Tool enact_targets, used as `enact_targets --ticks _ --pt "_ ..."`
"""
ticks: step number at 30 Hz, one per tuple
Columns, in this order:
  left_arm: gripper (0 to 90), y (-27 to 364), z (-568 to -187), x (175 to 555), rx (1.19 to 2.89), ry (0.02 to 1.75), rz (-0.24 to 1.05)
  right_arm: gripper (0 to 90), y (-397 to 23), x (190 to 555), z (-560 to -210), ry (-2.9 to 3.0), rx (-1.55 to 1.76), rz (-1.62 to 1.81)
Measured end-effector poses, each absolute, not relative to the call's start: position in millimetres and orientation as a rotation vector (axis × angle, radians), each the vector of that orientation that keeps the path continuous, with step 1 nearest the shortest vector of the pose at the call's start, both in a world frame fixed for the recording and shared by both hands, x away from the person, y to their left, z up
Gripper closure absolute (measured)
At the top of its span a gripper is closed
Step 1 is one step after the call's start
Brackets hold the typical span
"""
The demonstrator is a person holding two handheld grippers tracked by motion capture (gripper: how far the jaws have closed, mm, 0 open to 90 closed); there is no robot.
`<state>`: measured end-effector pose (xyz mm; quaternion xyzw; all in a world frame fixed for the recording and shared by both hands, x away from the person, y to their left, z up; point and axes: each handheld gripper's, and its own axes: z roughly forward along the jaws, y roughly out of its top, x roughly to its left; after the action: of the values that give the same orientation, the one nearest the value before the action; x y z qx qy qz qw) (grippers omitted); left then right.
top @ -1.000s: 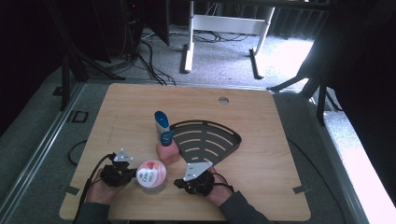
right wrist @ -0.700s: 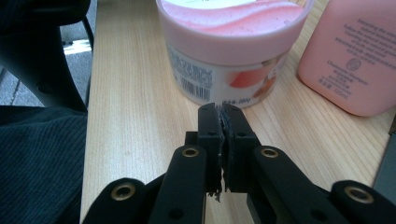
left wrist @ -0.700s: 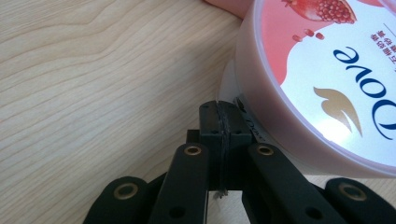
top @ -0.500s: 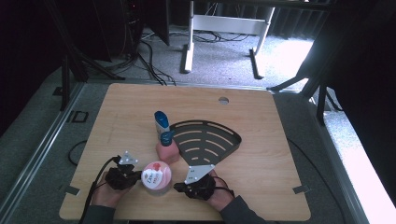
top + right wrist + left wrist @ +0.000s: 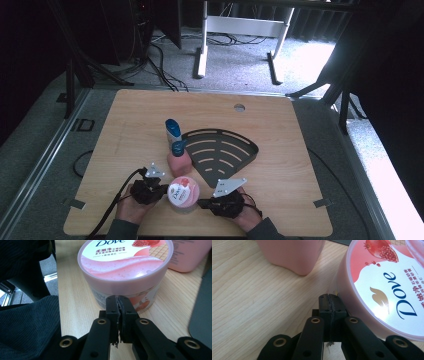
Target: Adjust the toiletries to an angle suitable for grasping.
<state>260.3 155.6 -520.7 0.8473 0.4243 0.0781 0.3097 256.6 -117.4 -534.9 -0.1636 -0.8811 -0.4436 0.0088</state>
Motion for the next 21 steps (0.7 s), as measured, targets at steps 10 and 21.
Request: enact_targets --ticks 10,21 --pt "90.0 135.9 -517.9 263.5 2.246 1.079 0.201 87.2 -138.8 258.6 -534.3 -2.759 -0.538 -1.384" --pt "90.0 119.4 -520.7 262.0 2.232 0.995 0.140 86.5 -168.2 264.8 -532.3 -2.792 -0.626 -1.372"
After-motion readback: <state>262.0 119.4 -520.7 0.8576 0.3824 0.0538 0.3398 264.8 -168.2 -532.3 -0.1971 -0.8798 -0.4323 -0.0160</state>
